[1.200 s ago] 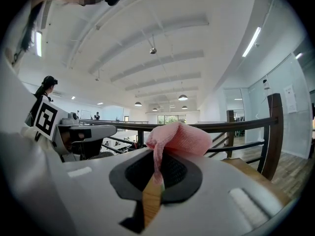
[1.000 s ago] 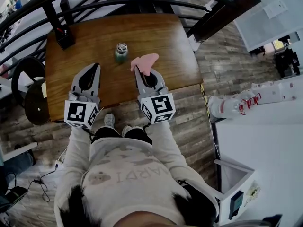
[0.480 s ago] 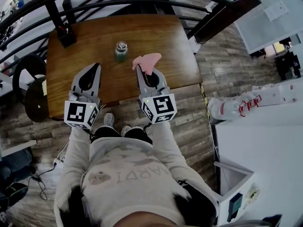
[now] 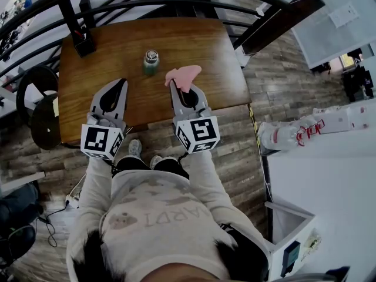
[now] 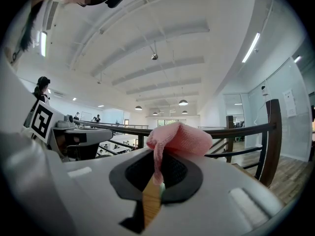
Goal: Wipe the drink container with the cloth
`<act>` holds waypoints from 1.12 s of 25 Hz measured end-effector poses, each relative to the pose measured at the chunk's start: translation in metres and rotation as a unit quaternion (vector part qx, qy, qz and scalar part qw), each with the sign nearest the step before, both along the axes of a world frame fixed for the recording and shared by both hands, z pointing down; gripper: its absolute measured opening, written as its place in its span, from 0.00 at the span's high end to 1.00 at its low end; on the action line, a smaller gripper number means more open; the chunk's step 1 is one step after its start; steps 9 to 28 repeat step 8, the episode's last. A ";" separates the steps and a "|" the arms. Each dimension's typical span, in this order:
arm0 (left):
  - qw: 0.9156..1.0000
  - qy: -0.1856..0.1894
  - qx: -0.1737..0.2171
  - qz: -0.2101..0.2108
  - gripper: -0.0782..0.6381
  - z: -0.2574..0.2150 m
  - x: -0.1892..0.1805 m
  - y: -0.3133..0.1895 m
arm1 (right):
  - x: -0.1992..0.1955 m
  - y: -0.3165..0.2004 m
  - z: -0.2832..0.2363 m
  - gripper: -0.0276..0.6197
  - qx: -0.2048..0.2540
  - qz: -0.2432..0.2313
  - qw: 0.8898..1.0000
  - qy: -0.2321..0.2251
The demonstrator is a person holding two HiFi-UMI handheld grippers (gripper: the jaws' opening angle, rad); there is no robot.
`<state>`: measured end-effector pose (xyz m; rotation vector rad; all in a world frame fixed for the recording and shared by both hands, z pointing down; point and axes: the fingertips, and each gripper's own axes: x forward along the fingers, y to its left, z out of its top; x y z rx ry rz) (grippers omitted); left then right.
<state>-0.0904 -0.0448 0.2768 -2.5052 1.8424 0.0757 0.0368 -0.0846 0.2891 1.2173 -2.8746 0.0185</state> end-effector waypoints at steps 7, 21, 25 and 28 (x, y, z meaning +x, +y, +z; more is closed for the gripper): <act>1.000 -0.001 0.001 0.003 0.88 -0.001 -0.001 -0.002 | -0.005 -0.001 -0.001 0.92 0.002 -0.003 1.000 0.001; 1.000 -0.001 0.001 0.003 0.88 -0.001 -0.002 -0.002 | -0.005 -0.001 -0.001 0.92 0.002 -0.003 1.000 0.001; 1.000 -0.001 0.001 0.003 0.88 -0.001 -0.002 -0.002 | -0.005 -0.001 -0.001 0.92 0.002 -0.003 1.000 0.001; 1.000 -0.001 0.001 0.003 0.88 -0.001 -0.002 -0.002 | -0.005 -0.001 -0.001 0.92 0.002 -0.003 1.000 0.001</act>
